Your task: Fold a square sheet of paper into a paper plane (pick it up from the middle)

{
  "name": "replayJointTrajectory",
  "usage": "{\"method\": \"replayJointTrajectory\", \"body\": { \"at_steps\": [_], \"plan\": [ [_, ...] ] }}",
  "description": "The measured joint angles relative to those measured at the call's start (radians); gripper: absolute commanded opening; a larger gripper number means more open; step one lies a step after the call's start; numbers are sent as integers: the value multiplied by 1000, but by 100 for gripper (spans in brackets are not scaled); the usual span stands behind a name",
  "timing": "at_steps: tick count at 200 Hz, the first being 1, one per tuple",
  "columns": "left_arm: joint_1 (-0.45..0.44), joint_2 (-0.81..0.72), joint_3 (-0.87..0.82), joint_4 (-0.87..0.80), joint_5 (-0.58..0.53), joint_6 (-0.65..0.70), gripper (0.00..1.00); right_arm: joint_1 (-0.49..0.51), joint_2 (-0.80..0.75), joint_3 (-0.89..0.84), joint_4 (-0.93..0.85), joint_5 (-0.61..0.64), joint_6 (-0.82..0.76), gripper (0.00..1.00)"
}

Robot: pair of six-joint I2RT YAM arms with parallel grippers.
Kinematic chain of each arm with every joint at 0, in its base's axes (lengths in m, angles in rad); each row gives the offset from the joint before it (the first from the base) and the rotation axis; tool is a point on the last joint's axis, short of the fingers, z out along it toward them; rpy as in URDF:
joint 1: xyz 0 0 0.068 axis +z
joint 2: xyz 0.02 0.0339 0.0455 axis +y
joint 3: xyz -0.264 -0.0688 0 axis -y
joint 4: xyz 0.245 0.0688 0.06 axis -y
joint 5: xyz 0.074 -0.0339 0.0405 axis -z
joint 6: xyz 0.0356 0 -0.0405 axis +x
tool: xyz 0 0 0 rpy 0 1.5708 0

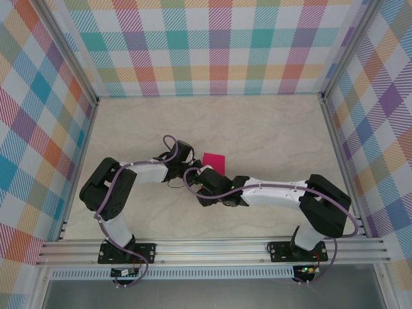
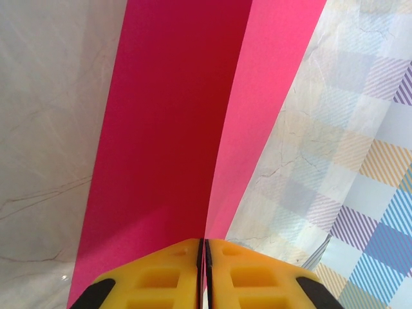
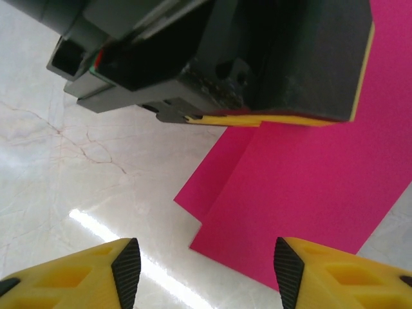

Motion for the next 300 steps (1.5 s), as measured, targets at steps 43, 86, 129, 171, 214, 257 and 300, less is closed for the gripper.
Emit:
{"method": "replayJointTrajectory", "body": {
  "at_steps": [43,86,129,171,214,257,300],
  "plan": [
    [0,0,0,0,0,0,12,13,27,24,-11,45,2,46],
    [0,0,0,0,0,-3,12,13,29,24,-26,69,6,34],
    [0,0,0,0,0,-3,12,13,28,24,-27,74,6,29],
    [0,0,0,0,0,-3,13,13,28,24,-26,77,6,18],
    [0,0,0,-2,-2,-4,22,13,28,24,-27,77,9,4],
    [0,-54,0,-69,-77,10,47,11,25,24,-26,72,10,2],
    [0,-163,0,-183,-222,32,59,-33,-15,5,4,-19,18,2]
  ]
}}
